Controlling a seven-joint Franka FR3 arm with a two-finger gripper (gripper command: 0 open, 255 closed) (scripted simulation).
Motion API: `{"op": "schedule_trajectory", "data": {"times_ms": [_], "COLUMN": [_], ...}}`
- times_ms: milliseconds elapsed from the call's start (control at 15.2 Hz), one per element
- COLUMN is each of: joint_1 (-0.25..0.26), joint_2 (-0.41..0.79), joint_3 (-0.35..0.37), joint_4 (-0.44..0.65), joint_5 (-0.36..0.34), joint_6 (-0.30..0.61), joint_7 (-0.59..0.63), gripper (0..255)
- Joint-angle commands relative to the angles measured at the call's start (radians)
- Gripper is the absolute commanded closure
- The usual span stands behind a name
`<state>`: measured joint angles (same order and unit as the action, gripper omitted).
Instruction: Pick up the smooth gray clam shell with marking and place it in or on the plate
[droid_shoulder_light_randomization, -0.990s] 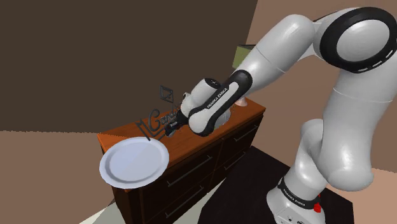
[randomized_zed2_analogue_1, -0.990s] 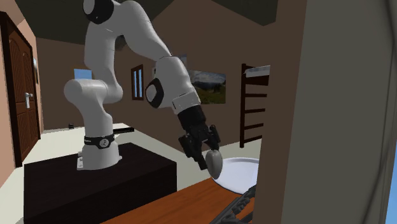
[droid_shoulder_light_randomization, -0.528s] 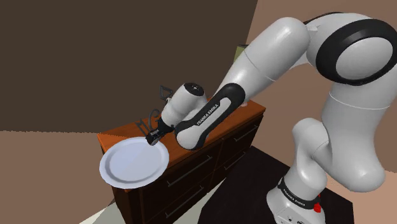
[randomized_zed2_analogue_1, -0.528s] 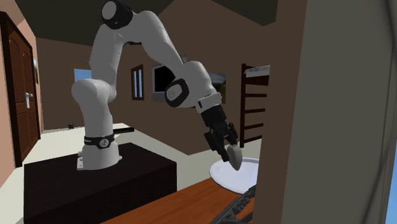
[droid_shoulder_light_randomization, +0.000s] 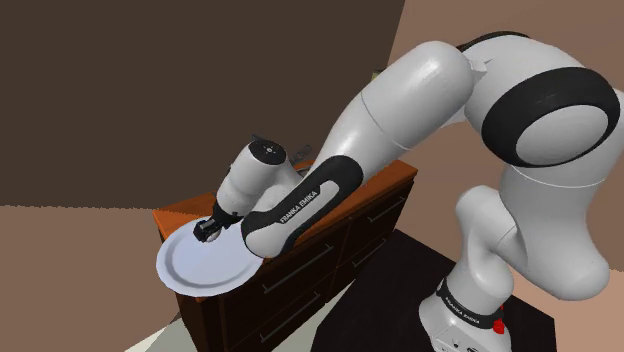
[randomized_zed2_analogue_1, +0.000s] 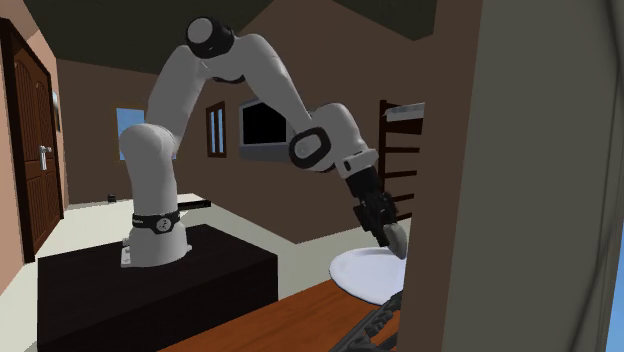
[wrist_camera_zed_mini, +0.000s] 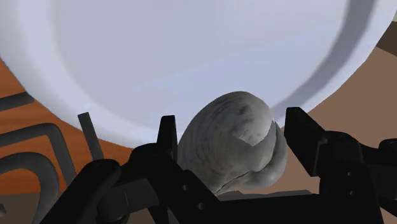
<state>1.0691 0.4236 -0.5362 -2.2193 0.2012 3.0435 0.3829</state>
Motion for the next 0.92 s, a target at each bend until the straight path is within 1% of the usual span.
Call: {"op": "schedule_trajectory", "data": {"times_ms": [0,594,858], "joint_1": [-0.015,-0.116,-0.122], "joint_2": [0.023,0.124,0.13], "joint_3": [0.023,0.138,0.144], "joint_4": [0.005,0.026,0.028], "joint_5": [0.012,0.051,0.051], "joint_6": [0.019,0.112,0.117], "joint_7": [-0.001,-0.023,-0.023], "gripper": [255,255,255]}}
